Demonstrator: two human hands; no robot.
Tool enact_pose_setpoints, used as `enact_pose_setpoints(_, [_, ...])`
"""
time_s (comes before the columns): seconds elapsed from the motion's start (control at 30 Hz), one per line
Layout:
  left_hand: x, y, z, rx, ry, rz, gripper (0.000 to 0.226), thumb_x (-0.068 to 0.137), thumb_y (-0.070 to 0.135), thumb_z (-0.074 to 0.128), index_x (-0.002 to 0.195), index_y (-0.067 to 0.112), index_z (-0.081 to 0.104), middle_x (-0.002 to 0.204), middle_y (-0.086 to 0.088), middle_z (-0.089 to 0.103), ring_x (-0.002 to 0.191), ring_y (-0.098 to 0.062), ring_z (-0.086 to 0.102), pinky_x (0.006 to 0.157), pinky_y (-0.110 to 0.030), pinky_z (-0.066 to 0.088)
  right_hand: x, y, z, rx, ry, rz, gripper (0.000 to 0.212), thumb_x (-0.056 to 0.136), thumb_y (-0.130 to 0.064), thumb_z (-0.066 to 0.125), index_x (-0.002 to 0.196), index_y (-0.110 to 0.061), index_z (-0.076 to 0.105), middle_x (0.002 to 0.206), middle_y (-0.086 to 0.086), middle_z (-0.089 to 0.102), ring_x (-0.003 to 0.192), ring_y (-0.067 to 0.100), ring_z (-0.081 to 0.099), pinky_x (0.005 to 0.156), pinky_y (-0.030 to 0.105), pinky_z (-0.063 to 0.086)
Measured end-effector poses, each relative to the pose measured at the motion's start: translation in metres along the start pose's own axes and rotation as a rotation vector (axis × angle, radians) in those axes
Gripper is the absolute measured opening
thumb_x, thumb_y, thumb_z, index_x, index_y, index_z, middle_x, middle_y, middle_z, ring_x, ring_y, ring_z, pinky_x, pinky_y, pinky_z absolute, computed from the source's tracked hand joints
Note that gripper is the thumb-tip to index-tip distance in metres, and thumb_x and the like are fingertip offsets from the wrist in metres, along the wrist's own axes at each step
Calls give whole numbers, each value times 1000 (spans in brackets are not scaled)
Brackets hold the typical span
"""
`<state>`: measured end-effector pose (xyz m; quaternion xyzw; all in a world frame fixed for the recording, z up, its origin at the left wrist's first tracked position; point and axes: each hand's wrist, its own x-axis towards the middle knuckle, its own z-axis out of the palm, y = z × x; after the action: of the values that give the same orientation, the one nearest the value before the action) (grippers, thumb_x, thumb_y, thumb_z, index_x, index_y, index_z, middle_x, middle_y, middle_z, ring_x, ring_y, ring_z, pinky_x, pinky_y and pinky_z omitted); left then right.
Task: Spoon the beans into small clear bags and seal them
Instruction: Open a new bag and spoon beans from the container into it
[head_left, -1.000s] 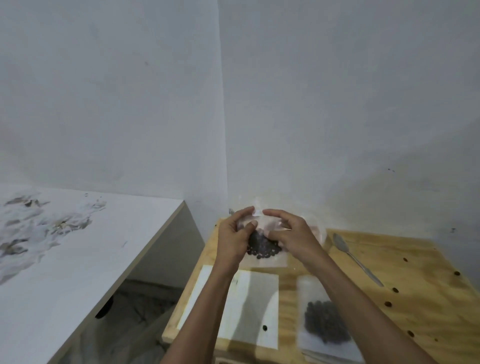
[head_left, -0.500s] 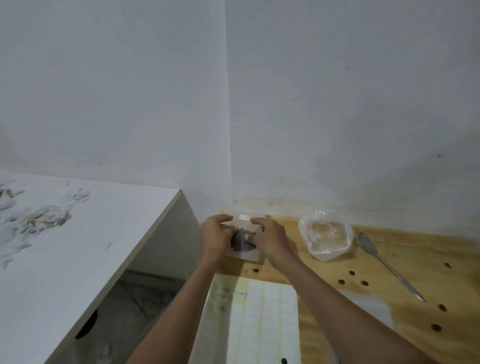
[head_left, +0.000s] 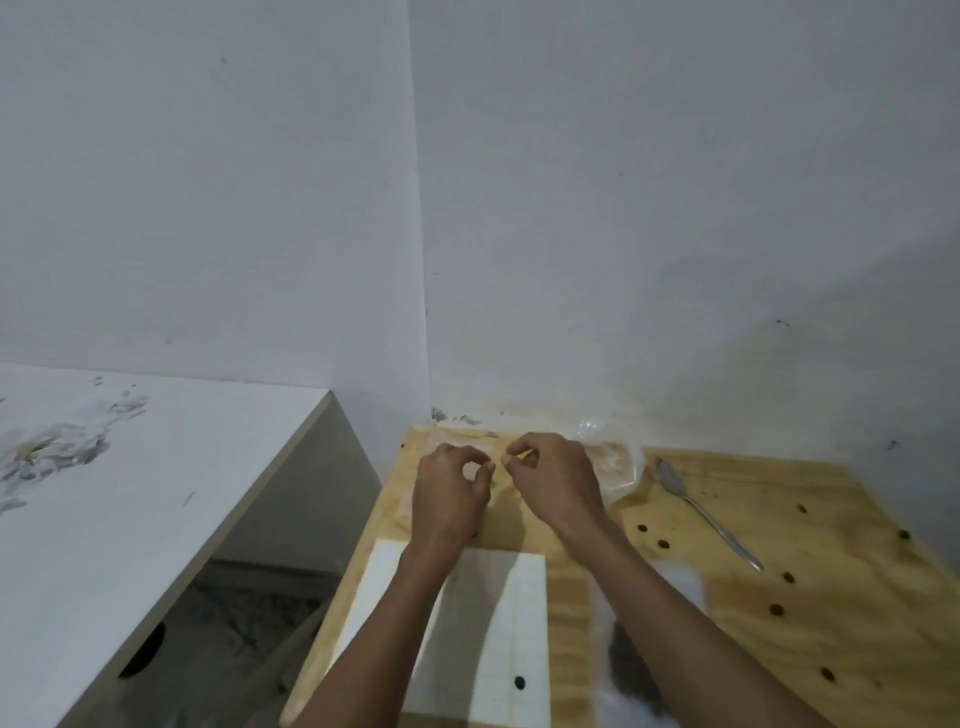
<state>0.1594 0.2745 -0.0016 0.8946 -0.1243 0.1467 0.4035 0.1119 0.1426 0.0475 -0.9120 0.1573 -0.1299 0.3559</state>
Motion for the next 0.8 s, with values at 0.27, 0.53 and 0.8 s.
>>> enact_pose_setpoints(0.27, [-85, 92, 17, -88, -297, -53, 22, 89, 40, 76, 94, 18, 73, 93, -2, 70, 83, -16, 63, 67, -26, 43, -74, 59, -95, -141, 107, 207, 22, 92, -34, 71, 76, -19, 66, 86, -1, 67, 87, 24, 68, 67, 28, 45])
enact_pose_setpoints(0.53, [-139, 125, 20, 22, -381, -188, 24, 85, 32, 82, 89, 14, 67, 79, 2, 59, 80, -20, 62, 67, -29, 48, -127, 102, -95, -175, -28, 400, 28, 82, -37, 82, 88, -13, 68, 86, 4, 70, 77, 22, 65, 59, 29, 47])
enact_pose_setpoints(0.8, [-149, 130, 19, -39, -261, -198, 16, 81, 19, 83, 88, 9, 72, 86, -4, 69, 80, -22, 67, 67, -29, 53, -134, 98, -93, -117, 119, 346, 13, 85, -22, 80, 77, -16, 71, 77, -2, 69, 74, 19, 65, 58, 28, 50])
